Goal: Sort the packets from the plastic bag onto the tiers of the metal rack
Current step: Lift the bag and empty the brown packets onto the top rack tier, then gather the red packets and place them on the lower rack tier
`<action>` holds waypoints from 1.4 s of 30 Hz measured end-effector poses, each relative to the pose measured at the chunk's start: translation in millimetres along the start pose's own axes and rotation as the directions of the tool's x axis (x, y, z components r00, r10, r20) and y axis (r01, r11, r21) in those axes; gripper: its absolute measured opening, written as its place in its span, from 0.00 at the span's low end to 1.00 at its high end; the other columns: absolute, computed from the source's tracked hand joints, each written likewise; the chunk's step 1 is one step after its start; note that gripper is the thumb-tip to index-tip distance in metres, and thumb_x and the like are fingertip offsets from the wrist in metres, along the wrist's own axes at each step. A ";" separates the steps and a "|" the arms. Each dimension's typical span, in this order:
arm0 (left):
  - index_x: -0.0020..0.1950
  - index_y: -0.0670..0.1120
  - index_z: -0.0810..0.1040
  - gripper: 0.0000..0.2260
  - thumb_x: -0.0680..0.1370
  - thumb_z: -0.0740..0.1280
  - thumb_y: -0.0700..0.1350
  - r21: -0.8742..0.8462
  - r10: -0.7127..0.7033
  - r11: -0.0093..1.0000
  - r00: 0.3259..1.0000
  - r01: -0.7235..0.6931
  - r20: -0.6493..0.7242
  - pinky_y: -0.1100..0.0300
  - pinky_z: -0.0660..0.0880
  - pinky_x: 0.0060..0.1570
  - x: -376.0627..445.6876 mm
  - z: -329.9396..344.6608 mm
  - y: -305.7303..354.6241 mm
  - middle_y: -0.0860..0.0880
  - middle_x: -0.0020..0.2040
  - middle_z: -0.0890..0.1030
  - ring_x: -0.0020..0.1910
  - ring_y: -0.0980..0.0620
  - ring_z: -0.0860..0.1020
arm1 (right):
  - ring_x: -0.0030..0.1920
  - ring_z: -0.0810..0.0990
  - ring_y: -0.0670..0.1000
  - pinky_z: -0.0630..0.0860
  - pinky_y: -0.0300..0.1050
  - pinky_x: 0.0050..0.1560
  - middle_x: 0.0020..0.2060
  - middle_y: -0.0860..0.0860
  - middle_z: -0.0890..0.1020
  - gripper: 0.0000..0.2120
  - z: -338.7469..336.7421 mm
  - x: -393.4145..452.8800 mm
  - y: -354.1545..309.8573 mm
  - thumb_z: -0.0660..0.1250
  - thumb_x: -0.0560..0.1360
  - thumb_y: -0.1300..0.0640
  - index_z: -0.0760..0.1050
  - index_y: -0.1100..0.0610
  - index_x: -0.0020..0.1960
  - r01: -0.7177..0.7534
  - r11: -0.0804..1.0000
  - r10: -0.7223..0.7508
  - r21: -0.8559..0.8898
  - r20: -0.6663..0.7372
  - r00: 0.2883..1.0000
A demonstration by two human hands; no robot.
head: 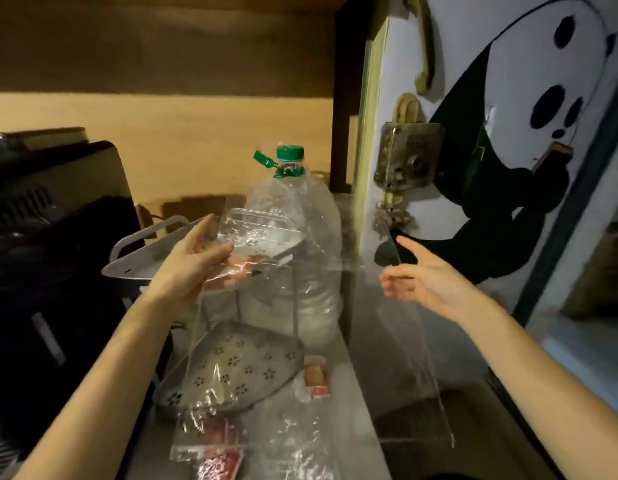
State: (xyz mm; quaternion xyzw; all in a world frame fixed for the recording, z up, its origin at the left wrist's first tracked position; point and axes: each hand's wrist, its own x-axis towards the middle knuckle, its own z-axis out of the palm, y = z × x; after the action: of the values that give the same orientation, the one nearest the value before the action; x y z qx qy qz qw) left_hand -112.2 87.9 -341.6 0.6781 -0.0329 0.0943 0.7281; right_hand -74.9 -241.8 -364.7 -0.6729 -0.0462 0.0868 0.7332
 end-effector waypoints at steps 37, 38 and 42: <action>0.62 0.54 0.74 0.24 0.71 0.62 0.65 0.479 0.188 0.837 0.961 -0.265 0.204 0.73 0.73 0.48 -45.0 56.6 -82.1 0.57 0.56 0.79 0.55 0.64 0.76 | 0.42 0.85 0.51 0.81 0.39 0.41 0.40 0.51 0.87 0.07 -27.0 -43.5 78.6 0.69 0.72 0.60 0.83 0.50 0.46 0.146 0.844 -0.015 -0.516 0.250 0.968; 0.64 0.54 0.73 0.27 0.70 0.60 0.67 0.400 0.142 0.893 0.972 -0.207 0.186 0.70 0.72 0.51 -46.1 52.1 -87.6 0.56 0.58 0.78 0.58 0.63 0.75 | 0.43 0.85 0.53 0.81 0.41 0.40 0.40 0.53 0.86 0.07 -31.6 -42.9 79.5 0.69 0.72 0.60 0.83 0.51 0.46 0.120 0.885 -0.002 -0.451 0.252 0.968; 0.69 0.48 0.66 0.43 0.63 0.57 0.74 0.062 -0.106 0.993 0.979 0.096 0.174 0.54 0.63 0.66 -58.5 46.1 -121.2 0.53 0.65 0.72 0.64 0.57 0.71 | 0.41 0.85 0.54 0.81 0.43 0.37 0.40 0.56 0.86 0.08 -37.5 -38.5 94.0 0.71 0.68 0.57 0.83 0.55 0.47 -0.002 0.960 0.080 -0.280 0.267 0.960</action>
State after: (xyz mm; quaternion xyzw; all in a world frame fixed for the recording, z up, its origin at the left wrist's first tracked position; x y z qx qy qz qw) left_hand -143.7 29.0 -467.3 0.7037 -0.0604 -0.0026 0.7079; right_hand -111.9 -278.3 -459.7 -0.7509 -0.1456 0.1875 0.6162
